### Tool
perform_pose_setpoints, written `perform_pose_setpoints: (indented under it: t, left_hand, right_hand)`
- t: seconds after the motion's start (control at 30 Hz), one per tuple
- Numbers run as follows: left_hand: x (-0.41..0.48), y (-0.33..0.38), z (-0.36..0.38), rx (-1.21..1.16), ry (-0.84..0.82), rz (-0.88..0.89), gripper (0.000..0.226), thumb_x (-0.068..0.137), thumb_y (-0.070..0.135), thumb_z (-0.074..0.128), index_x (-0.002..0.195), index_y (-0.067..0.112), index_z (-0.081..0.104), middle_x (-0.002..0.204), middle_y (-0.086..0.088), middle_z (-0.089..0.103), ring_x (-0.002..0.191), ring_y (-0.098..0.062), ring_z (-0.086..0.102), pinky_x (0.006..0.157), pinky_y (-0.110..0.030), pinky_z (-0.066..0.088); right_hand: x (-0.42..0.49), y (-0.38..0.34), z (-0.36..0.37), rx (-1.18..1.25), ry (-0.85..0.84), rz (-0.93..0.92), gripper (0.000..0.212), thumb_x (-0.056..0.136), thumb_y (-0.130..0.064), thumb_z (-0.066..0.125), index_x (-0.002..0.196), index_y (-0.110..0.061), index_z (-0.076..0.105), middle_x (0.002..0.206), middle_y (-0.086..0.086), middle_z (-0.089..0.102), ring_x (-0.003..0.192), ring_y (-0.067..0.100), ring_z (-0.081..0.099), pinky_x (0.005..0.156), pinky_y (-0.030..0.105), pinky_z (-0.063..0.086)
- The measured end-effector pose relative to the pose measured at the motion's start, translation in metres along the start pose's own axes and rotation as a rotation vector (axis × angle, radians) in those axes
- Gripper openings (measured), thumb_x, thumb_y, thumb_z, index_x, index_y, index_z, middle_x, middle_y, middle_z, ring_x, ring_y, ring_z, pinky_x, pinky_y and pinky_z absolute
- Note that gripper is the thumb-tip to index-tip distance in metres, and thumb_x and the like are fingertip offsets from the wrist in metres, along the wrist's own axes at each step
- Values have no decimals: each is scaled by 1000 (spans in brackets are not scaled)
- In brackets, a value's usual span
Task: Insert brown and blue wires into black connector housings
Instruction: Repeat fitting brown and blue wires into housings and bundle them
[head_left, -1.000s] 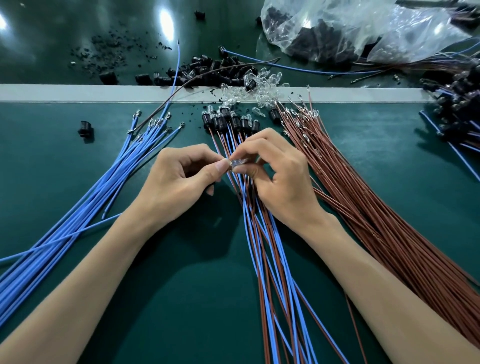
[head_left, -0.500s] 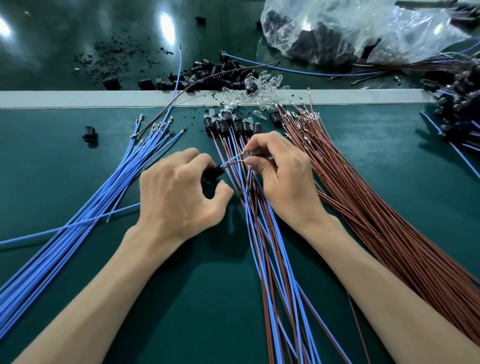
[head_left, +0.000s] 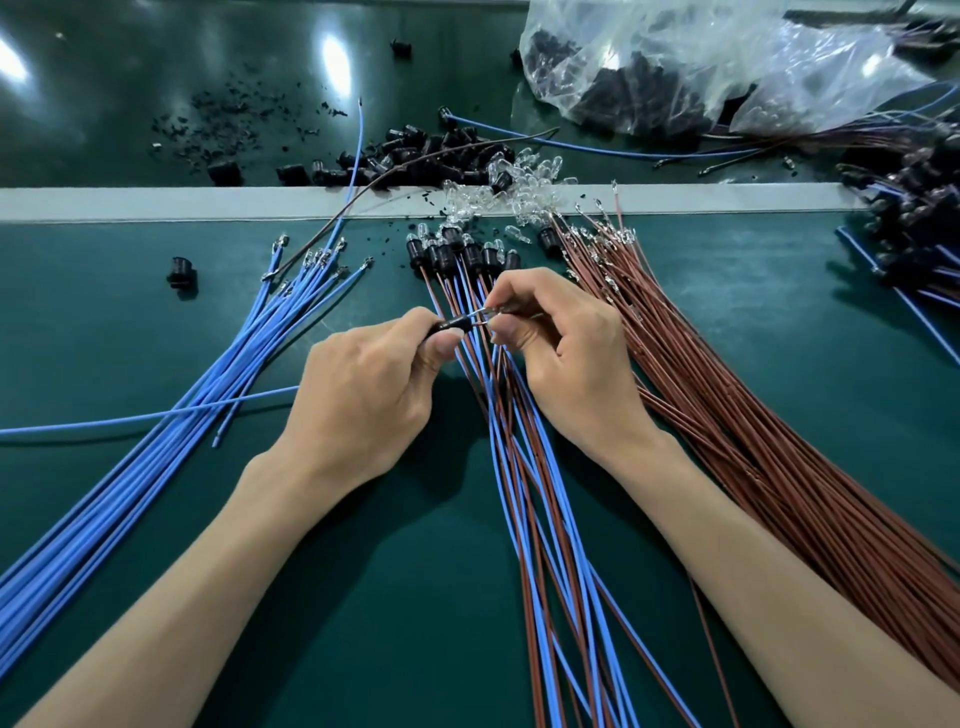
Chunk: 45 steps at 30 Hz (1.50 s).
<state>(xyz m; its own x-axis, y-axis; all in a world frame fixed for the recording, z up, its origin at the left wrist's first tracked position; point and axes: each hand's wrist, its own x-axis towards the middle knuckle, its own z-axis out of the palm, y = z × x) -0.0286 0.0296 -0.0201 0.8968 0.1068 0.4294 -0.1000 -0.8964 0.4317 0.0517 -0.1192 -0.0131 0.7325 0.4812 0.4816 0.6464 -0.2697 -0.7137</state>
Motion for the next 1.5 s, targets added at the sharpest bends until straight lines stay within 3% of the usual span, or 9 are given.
perform_pose_setpoints:
  t: [0.1, 0.23, 0.4, 0.6, 0.87, 1.07, 1.33, 1.4, 1.5]
  left_hand:
    - [2, 0, 0, -51, 42, -33, 52, 95, 45, 35, 79, 3, 61, 54, -2, 54, 50, -35, 51, 48, -40, 42]
    - [3, -3, 1, -197, 42, -55, 45, 96, 40, 45, 77, 3, 62, 46, 14, 37, 44, -6, 41, 48, -19, 30]
    - [3, -3, -2, -308, -27, -60, 36, 96, 25, 42, 76, 1, 60, 48, 9, 33, 45, -7, 36, 47, -12, 24]
    - [3, -3, -2, -308, -21, -80, 43, 98, 29, 39, 62, 11, 55, 45, 3, 40, 48, -18, 41, 47, -15, 24]
    - [2, -3, -1, -309, 13, -136, 25, 91, 32, 52, 80, 11, 60, 49, 10, 43, 48, -10, 41, 48, -11, 27]
    - [2, -6, 1, -317, -26, -98, 33, 95, 33, 45, 83, 8, 63, 52, -10, 52, 47, -23, 43, 48, -31, 34]
    - [1, -7, 2, -396, -24, -116, 33, 95, 28, 46, 79, 6, 63, 50, 2, 52, 48, -15, 48, 46, -12, 31]
    - [1, -6, 2, -395, -24, -119, 35, 95, 30, 45, 79, 5, 64, 49, -3, 52, 47, -17, 47, 45, -16, 33]
    - [0, -4, 3, -335, -30, -132, 42, 95, 35, 42, 75, 4, 63, 48, -9, 49, 46, -25, 45, 50, -37, 38]
  right_hand:
    - [0, 0, -1, 3, 15, 1, 8, 84, 3, 64, 91, 1, 64, 82, -3, 59, 75, 3, 52, 71, 6, 39]
    - [-1, -1, 0, -2, 14, -3, 7, 84, 2, 64, 91, 1, 64, 83, -2, 60, 75, 6, 53, 70, 7, 40]
    - [-1, -1, 0, 3, 27, -16, 8, 84, 4, 64, 91, 2, 65, 83, -1, 61, 76, 5, 54, 72, 7, 41]
    - [-2, -2, 0, -9, 24, -31, 6, 84, 3, 64, 90, 3, 65, 81, -3, 59, 71, 8, 56, 71, 7, 41]
    - [-2, -1, 1, -31, 57, 19, 5, 86, 0, 64, 91, -1, 66, 82, -6, 60, 72, 5, 56, 71, 6, 41]
    - [-3, -1, -1, 7, 22, 27, 6, 85, -1, 64, 91, -1, 66, 82, -2, 63, 73, 13, 62, 69, 16, 48]
    - [-5, -1, 0, 54, 10, 20, 6, 83, -1, 66, 90, -1, 67, 78, -5, 62, 69, 11, 63, 68, 15, 49]
    - [-5, -1, 1, 42, 23, 15, 6, 83, -1, 66, 89, -1, 67, 78, -6, 61, 68, 10, 62, 68, 14, 48]
    - [-6, -1, 3, 24, 51, 9, 5, 84, -1, 64, 89, -1, 66, 79, -6, 61, 68, 9, 60, 68, 13, 47]
